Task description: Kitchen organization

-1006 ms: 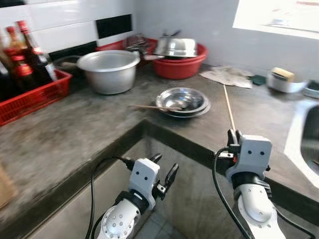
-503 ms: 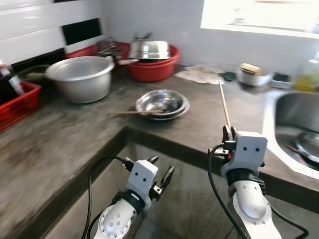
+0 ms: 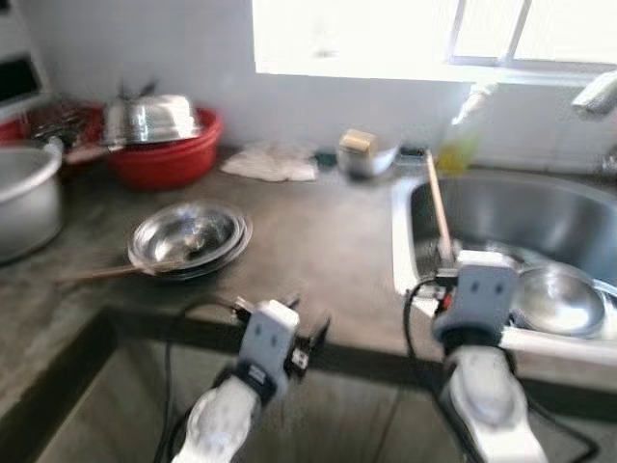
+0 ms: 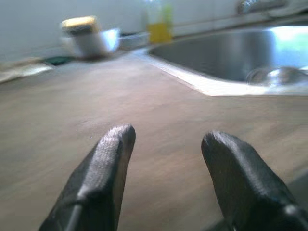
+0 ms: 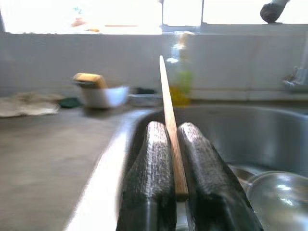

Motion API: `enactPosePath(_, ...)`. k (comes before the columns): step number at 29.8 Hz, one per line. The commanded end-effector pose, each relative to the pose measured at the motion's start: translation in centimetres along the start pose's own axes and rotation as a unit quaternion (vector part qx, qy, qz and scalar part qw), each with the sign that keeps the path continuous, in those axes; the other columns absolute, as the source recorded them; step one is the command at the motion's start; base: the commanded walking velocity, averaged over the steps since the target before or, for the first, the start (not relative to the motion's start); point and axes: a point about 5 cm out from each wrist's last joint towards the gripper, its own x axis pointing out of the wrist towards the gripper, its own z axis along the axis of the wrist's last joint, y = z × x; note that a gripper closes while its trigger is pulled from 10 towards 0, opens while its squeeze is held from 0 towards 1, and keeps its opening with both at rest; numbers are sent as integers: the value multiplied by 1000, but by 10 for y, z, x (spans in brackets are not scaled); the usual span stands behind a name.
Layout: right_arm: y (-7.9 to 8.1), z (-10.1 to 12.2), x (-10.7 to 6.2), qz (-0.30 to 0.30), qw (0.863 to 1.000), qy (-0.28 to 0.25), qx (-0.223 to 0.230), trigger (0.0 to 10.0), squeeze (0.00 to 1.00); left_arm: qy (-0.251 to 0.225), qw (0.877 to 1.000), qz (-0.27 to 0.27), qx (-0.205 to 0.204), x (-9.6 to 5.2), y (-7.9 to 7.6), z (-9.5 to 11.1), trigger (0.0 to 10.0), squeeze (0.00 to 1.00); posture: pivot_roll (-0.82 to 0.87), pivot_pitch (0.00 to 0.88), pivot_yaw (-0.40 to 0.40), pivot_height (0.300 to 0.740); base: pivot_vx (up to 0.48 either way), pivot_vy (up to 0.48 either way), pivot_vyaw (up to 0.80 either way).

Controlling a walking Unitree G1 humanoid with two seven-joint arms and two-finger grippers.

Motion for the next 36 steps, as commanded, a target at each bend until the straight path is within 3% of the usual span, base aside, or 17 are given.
enactPosePath(1, 1, 4, 2, 5, 1000, -5, 0, 10000, 0, -3, 1000, -9, 9, 0, -2, 1, 10000, 0, 15, 0, -2, 740, 0, 0, 0)
enactPosePath(10, 3, 12, 15, 25, 1000, 0, -2, 10000, 0, -2, 1000, -9, 18, -1, -2, 1, 10000, 0, 12, 0, -1, 740, 0, -393, 0)
enactPosePath(14, -4, 17, 26, 14, 1000, 14, -22, 10000, 0, -1, 1000, -11, 19, -1, -2, 0, 10000, 0, 11, 0, 2, 740, 0, -454, 0)
enactPosePath(17, -19, 19, 35, -24, 999, 26, -38, 10000, 0, 6, 1000, 1, 3, 0, -1, -1, 10000, 0, 11, 0, 1, 740, 0, -324, 0)
enactPosePath(22, -24, 18, 39, -25, 998, 38, -36, 10000, 0, 9, 1000, 10, 10, 1, 2, -2, 10000, 0, 11, 0, 2, 740, 0, -52, 0)
enactPosePath(26, -30, 19, 49, -17, 997, 66, -47, 10000, 0, 10, 1000, 11, 7, 0, 2, -2, 10000, 0, 10, 0, 0, 740, 0, 0, 0)
enactPosePath(29, -50, 23, 70, -31, 990, 110, -77, 10000, 0, 7, 1000, 11, 4, 0, 1, -1, 10000, 0, 11, 0, -4, 740, 0, 0, 0)
enactPosePath(34, -67, 18, 86, -35, 982, 160, -95, 10000, 0, 6, 1000, 10, 2, -1, 0, -1, 10000, 0, 11, 0, -8, 740, 0, 0, 0)
enactPosePath(36, -73, 11, 93, -34, 974, 204, -91, 10000, 0, 7, 1000, 9, -1, -2, -2, -1, 10000, 0, 10, 3, -8, 740, 0, 0, 0)
